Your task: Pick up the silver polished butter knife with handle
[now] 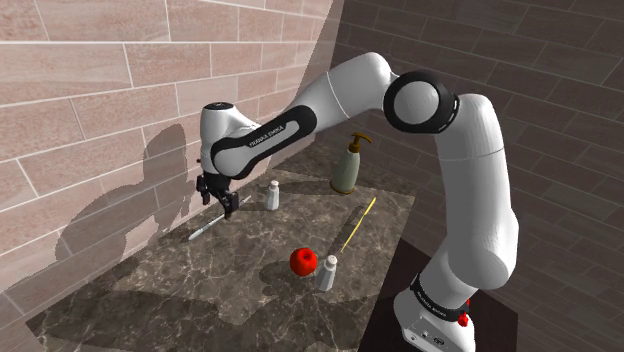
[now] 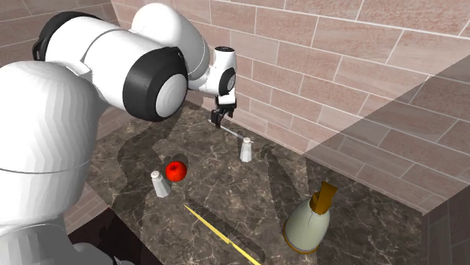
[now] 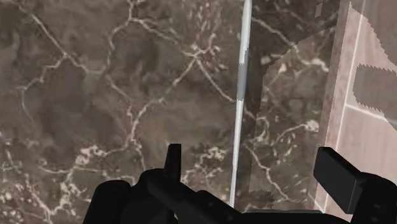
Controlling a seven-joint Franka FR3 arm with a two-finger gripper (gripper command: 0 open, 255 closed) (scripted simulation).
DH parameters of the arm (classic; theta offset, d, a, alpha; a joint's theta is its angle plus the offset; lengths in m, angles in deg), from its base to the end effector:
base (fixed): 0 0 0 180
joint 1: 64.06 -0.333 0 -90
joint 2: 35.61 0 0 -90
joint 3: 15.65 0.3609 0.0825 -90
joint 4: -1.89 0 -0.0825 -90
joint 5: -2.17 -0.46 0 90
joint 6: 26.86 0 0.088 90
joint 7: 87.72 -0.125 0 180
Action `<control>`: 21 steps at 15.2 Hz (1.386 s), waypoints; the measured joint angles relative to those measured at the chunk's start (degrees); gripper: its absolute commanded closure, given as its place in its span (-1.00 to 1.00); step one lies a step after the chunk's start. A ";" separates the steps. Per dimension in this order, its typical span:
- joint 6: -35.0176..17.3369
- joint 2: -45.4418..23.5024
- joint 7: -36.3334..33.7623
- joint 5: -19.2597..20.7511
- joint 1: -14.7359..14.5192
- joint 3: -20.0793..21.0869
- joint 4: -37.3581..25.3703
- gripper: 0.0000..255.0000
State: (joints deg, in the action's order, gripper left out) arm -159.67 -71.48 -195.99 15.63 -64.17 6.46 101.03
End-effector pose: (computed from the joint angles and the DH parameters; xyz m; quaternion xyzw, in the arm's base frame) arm 0.7062 0.2551 0.2106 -0.7611 0.6481 0.0188 0.0179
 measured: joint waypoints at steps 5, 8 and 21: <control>-2.13 -2.11 -0.40 0.81 -0.42 -0.73 0.07 1.00; -2.26 -2.35 -0.42 0.88 -0.47 -0.80 -0.04 1.00; 0.15 0.20 0.09 -0.11 0.17 0.02 0.01 1.00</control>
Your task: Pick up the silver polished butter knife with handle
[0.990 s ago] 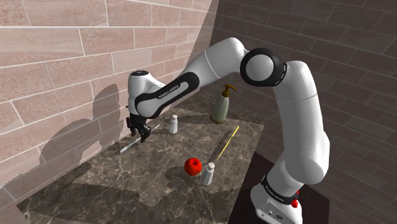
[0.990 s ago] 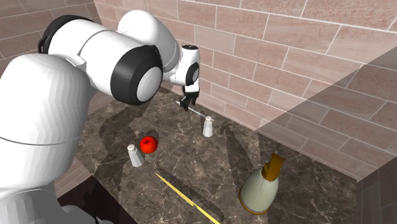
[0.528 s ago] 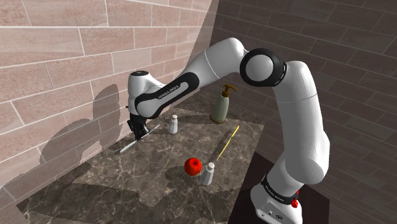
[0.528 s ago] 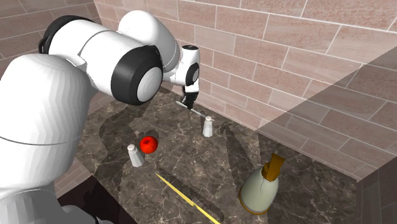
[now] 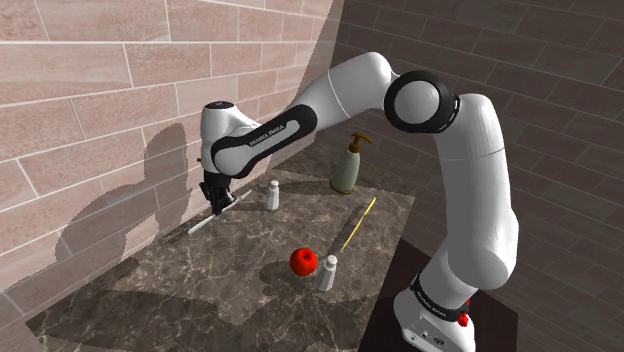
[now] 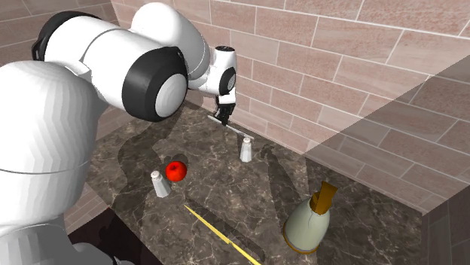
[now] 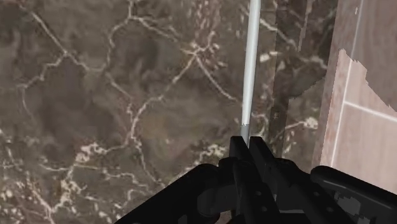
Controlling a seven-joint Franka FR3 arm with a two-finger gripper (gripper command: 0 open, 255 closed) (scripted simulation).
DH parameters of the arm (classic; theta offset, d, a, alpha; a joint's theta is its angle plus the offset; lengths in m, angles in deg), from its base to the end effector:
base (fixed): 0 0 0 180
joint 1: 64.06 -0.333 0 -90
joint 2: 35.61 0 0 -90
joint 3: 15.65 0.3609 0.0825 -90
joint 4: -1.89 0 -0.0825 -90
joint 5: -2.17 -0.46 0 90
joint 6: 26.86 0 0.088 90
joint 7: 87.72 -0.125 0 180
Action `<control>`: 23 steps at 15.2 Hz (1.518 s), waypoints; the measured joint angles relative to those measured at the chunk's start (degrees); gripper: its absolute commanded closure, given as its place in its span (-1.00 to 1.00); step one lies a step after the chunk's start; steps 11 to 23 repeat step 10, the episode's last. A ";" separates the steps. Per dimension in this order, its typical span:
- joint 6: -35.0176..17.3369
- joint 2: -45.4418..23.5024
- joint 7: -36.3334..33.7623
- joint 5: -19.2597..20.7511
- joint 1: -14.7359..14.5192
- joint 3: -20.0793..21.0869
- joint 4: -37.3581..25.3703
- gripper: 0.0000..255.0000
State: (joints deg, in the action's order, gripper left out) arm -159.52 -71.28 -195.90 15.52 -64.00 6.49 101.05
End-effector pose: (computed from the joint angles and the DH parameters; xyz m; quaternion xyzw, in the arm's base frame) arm 0.7068 0.2533 0.2128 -0.7605 0.6488 0.0188 0.0181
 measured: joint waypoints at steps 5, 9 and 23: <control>2.71 2.28 0.48 -0.98 0.49 0.76 -0.53 1.00; 4.73 4.47 0.85 -1.85 0.98 1.40 -0.42 1.00; 5.17 4.66 0.98 -1.97 1.05 1.46 -0.69 1.00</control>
